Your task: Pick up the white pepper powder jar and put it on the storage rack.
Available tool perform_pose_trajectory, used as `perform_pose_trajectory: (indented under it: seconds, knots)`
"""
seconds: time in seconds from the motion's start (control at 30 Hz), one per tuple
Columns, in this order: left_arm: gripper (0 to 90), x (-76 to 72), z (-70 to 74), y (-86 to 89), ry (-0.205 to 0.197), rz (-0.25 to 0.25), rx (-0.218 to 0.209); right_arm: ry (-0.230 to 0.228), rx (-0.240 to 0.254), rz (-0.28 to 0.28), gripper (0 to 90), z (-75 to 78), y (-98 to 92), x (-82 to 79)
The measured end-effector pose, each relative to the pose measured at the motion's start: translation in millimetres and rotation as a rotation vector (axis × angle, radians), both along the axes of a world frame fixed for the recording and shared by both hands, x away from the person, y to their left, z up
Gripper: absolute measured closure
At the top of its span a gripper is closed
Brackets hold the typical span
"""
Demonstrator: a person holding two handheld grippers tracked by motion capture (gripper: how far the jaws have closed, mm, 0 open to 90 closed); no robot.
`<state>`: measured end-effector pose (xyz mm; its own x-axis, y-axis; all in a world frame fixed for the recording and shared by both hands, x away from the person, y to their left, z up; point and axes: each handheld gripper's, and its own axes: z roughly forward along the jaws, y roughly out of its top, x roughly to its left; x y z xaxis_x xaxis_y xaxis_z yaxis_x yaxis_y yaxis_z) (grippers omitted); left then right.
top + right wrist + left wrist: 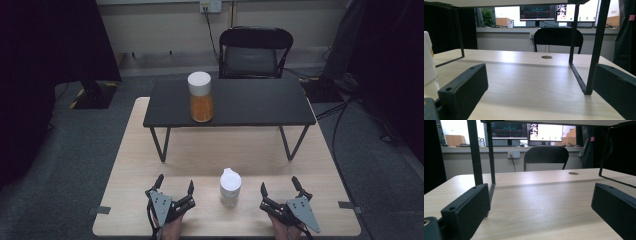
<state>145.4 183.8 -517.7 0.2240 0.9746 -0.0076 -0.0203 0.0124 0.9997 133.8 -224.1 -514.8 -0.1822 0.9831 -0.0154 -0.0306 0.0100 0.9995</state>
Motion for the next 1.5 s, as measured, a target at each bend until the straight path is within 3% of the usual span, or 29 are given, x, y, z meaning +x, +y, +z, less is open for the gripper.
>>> perform_pose_trajectory:
  seconds: [0.77, 1.0, 1.5]
  knots:
    - [0.3, -0.3, 0.0, -1.6, -0.001, 0.009, 0.0, -0.004, -0.001, 0.008, 0.0, -0.1, -1.5, -0.1]
    - [0.0, -0.3, 0.0, -1.6, 0.0, 0.009, -0.001, 0.003, 0.001, 0.02, 0.0, 7.8, -2.6, -0.5]
    - [0.3, -0.3, 0.0, -1.8, 0.0, 0.01, -0.001, -0.039, 0.006, 0.106, 0.0, 38.2, 6.0, -5.1]
